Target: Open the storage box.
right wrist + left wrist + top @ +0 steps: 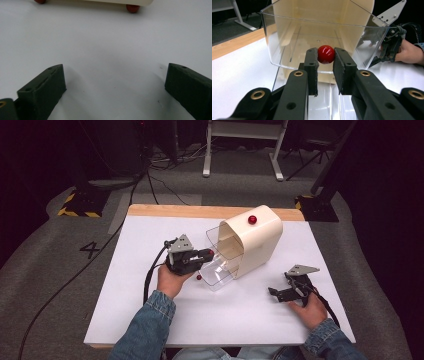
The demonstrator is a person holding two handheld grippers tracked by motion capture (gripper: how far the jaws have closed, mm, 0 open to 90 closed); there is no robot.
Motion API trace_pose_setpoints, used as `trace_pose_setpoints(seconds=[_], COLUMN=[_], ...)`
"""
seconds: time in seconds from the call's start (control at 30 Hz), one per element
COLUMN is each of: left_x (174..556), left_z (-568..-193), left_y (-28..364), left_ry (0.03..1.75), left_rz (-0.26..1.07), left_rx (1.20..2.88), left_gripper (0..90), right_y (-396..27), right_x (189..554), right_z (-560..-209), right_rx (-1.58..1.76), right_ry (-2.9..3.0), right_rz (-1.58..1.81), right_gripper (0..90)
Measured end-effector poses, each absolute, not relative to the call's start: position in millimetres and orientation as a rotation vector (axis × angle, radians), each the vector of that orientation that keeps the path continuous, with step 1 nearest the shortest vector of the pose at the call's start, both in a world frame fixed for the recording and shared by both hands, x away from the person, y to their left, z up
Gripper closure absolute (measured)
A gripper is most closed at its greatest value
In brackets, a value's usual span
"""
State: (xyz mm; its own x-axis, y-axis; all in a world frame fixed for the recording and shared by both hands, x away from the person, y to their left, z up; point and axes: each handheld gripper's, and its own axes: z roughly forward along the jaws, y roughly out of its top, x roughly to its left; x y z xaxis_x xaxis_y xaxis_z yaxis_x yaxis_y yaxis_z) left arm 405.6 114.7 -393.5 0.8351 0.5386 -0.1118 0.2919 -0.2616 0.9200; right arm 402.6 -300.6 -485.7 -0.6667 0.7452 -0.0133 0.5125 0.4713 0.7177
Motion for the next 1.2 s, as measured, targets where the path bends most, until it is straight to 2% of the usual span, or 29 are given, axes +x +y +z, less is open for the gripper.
trace_pose_setpoints(seconds=[0.73,0.83,0.93,1.0,1.2], left_x=[388.7,387.5,387.0,387.3,387.3], left_z=[-400.5,-399.8,-399.3,-400.4,-404.3], left_y=[137.1,138.4,139.5,139.6,140.7], left_ry=[0.626,0.629,0.620,0.623,0.640], left_rz=[0.289,0.308,0.307,0.306,0.289], left_rx=[1.902,1.897,1.897,1.904,1.918], left_gripper=[73.4,67.6,65.5,60.0,56.3], right_y=[-300.7,-300.7,-300.7,-300.7,-300.7], right_x=[402.7,402.7,402.7,402.7,402.7], right_z=[-485.7,-485.7,-485.7,-485.7,-485.7], right_rx=[1.064,1.064,1.064,1.064,1.064], right_ry=[2.399,2.399,2.399,2.399,2.399], right_rz=[1.007,1.007,1.007,1.007,1.007], right_gripper=[3.2,3.2,3.2,3.2,3.2])
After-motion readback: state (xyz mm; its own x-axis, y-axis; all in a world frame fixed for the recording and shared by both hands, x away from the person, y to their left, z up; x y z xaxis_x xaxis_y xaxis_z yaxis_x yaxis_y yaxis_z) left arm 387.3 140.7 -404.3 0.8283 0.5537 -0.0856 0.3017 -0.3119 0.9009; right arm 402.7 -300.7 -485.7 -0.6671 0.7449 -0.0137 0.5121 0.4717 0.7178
